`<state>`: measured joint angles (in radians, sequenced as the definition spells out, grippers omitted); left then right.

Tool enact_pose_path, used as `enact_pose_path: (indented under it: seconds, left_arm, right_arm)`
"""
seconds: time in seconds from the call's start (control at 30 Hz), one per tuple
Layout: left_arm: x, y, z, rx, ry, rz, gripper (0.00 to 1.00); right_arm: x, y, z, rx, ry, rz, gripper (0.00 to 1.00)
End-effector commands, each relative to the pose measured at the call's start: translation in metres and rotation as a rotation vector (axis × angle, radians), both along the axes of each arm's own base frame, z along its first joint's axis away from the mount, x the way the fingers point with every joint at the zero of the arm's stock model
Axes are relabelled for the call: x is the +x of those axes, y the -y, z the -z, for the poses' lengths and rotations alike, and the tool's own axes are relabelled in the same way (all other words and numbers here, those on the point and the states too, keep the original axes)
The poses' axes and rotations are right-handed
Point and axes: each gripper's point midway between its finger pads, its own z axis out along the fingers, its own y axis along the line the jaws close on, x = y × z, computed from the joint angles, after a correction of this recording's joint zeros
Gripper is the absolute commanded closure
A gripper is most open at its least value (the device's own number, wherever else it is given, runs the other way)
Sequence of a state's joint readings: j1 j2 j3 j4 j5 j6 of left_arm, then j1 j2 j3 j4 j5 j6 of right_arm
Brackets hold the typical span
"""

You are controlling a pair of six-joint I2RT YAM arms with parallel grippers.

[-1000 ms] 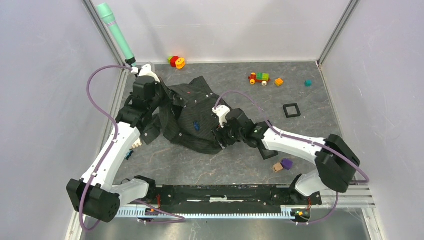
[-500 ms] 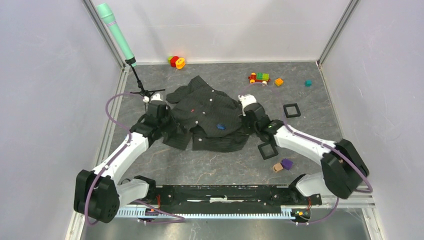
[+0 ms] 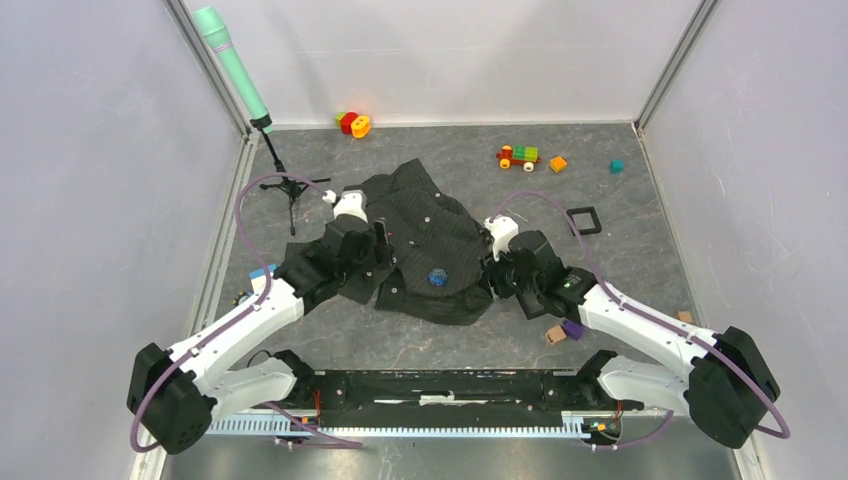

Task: Remove the brooch from the garment

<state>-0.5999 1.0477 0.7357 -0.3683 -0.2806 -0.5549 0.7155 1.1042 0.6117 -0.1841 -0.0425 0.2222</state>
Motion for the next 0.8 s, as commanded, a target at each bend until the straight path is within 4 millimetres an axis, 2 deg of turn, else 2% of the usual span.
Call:
enact_pose_path:
  seconds: [0.0, 0.07, 0.1, 0.17, 0.23, 0.3, 0.37, 0.43, 0.53, 0.63, 0.7, 0.77]
  left_arm:
    - [0.001, 0.012, -0.027, 0.133, 0.096, 0.033, 0.21]
    - [-0.005, 0.032, -0.026, 0.189, 0.105, 0.106, 0.21]
    - [-0.007, 0.041, -0.024, 0.217, 0.108, 0.138, 0.21]
    - [-0.012, 0.057, -0.022, 0.290, 0.120, 0.212, 0.21]
    - [-0.013, 0.059, -0.026, 0.380, 0.125, 0.203, 0.19]
    - [-0.011, 0.052, -0.027, 0.450, 0.107, 0.170, 0.19]
    - [-0.007, 0.035, -0.035, 0.510, 0.112, 0.081, 0.16]
    - [-0.005, 0.013, -0.043, 0.559, 0.129, -0.037, 0.00]
    - [0.003, -0.010, -0.030, 0.476, 0.051, -0.110, 0.00]
    - [0.010, -0.024, 0.002, 0.317, -0.059, -0.110, 0.00]
    - [0.008, -0.032, 0.004, 0.316, -0.057, -0.131, 0.01]
    - [0.006, -0.026, -0.004, 0.294, -0.034, -0.092, 0.02]
  right_arm:
    - [0.001, -0.008, -0.014, 0.086, 0.014, 0.016, 0.44]
    - [0.003, -0.011, -0.015, 0.101, 0.015, 0.023, 0.27]
    - [0.004, -0.012, -0.016, 0.108, 0.017, 0.025, 0.24]
    - [0.008, -0.014, -0.017, 0.118, 0.020, 0.038, 0.21]
    - [0.013, -0.014, -0.016, 0.126, 0.021, 0.069, 0.20]
    - [0.019, -0.014, -0.014, 0.137, 0.018, 0.100, 0.20]
    - [0.024, -0.014, -0.010, 0.143, 0.015, 0.127, 0.19]
    - [0.026, -0.015, -0.003, 0.134, -0.005, 0.138, 0.18]
    - [0.036, -0.013, 0.006, 0.098, -0.015, 0.185, 0.18]
    - [0.040, -0.009, 0.016, 0.076, -0.036, 0.223, 0.26]
    - [0.043, -0.009, 0.018, 0.088, -0.034, 0.238, 0.36]
    - [0.042, -0.011, 0.016, 0.118, -0.034, 0.220, 0.54]
